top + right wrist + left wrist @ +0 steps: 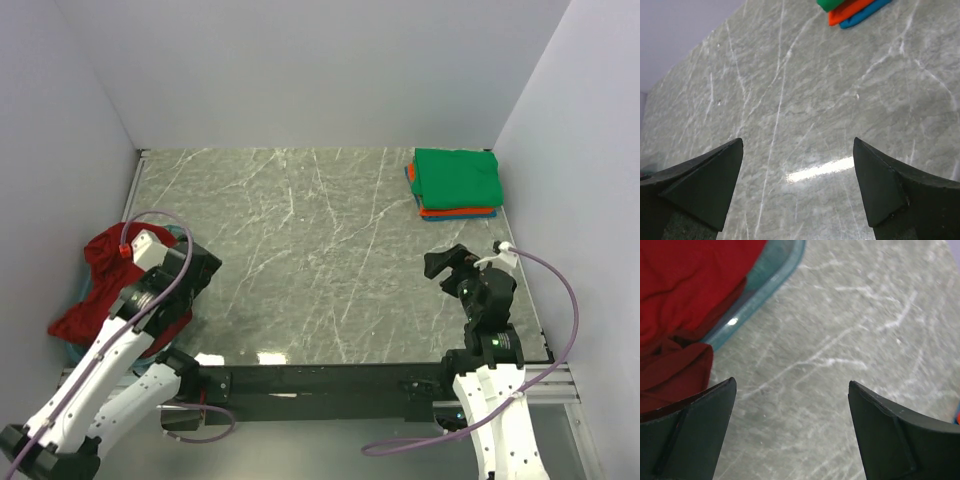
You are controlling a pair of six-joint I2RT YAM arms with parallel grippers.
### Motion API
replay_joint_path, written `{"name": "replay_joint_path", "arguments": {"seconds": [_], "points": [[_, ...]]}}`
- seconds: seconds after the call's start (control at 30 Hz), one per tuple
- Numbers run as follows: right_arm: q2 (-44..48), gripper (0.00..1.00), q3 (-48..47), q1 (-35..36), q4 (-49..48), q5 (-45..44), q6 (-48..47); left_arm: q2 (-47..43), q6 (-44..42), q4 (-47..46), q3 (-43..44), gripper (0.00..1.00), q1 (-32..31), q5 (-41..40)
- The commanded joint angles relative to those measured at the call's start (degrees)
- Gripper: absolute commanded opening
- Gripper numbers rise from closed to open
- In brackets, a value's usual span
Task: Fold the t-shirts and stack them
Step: Grab the tshirt from the pile
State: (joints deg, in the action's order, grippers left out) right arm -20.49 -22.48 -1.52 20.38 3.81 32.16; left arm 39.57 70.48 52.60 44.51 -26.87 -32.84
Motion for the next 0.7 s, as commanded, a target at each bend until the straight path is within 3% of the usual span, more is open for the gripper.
{"name": "replay_joint_path", "arguments": {"seconds": [0.0, 0.17, 0.27, 0.3, 0.43, 0.47, 0.67], "points": [[-0.43, 0.96, -2.66, -0.06, -4.73, 2.25, 1.15, 4.27, 3.42, 3.02, 3.91, 0.99, 0.15, -6.16], [-3.15, 0.96, -3.36, -0.06, -5.79, 5.93, -0.34, 10.87, 2.39, 1.46, 6.63, 1.00, 5.15, -10.93], [-5.78, 0.97, -2.57, -0.06, -7.02, 9.36, -1.40, 13.95, -2.96, -4.77, 7.61, 0.99, 15.15, -6.37], [-7.01, 0.96, -2.13, -0.06, -7.63, 10.07, -1.66, 14.74, -4.89, -6.27, 7.52, 1.00, 21.71, -5.32], [-9.48, 0.96, -2.57, -0.06, -7.81, 11.82, -1.93, 21.14, -9.13, -12.25, 8.30, 0.99, 37.74, 3.63], [-9.91, 0.97, -2.57, -0.06, -8.07, 12.09, -2.19, 22.12, -10.35, -13.39, 8.57, 0.99, 39.69, 6.10], [-10.97, 0.96, -1.60, -0.06, -10.09, 15.07, -2.81, 27.13, -9.49, -20.67, 9.54, 0.99, 41.90, -2.83]]}}
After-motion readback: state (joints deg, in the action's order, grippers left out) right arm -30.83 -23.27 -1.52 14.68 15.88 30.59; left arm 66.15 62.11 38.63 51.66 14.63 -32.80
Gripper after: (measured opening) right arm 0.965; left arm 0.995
